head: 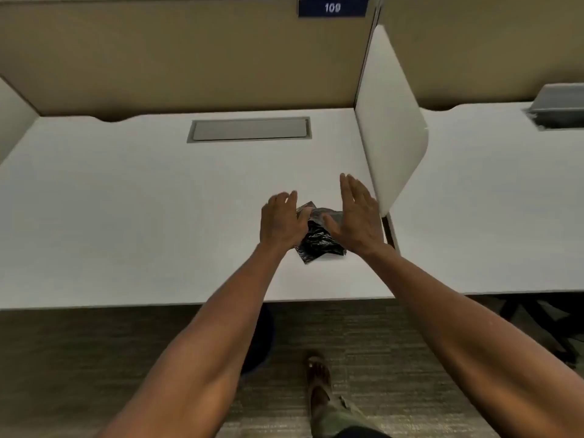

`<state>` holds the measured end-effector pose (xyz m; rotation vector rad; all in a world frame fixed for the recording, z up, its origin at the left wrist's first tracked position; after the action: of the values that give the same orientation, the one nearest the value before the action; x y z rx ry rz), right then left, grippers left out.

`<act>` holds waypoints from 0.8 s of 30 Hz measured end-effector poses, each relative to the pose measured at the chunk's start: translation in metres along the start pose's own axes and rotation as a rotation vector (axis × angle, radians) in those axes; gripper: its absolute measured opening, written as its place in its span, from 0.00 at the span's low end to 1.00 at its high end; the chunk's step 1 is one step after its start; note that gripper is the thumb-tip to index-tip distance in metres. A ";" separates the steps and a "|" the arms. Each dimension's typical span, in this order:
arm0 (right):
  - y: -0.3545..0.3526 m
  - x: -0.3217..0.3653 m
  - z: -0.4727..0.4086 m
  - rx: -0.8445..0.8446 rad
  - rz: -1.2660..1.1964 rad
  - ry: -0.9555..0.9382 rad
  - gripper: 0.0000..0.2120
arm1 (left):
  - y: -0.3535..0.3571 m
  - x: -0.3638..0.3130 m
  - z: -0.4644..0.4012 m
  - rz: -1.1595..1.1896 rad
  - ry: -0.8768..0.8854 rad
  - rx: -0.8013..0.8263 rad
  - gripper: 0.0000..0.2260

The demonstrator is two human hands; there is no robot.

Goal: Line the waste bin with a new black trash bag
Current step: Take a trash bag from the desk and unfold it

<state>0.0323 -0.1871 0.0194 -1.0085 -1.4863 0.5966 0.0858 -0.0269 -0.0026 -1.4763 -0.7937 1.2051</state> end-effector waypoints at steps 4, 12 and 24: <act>0.049 -0.032 -0.010 0.218 0.055 0.029 0.50 | 0.055 0.012 -0.005 0.258 -0.287 0.178 0.25; 0.127 -0.073 -0.011 0.478 0.150 0.035 0.56 | 0.128 0.016 -0.004 0.516 -0.426 0.381 0.27; 0.136 -0.076 -0.015 0.382 0.034 0.062 0.31 | 0.128 0.033 0.010 0.642 -0.475 0.425 0.29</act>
<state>0.0765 -0.1874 -0.1306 -0.7475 -1.2416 0.8299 0.0718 -0.0264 -0.1346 -1.1211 -0.3128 2.1131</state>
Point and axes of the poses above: each hand's wrist, its own z-axis away from the middle knuckle, its own y-axis out of the palm, x = y × z, the point moved 9 cm from there along -z, towards the middle knuckle, and after that the axes turned 11 degrees about -z, right-handed, at the moved point
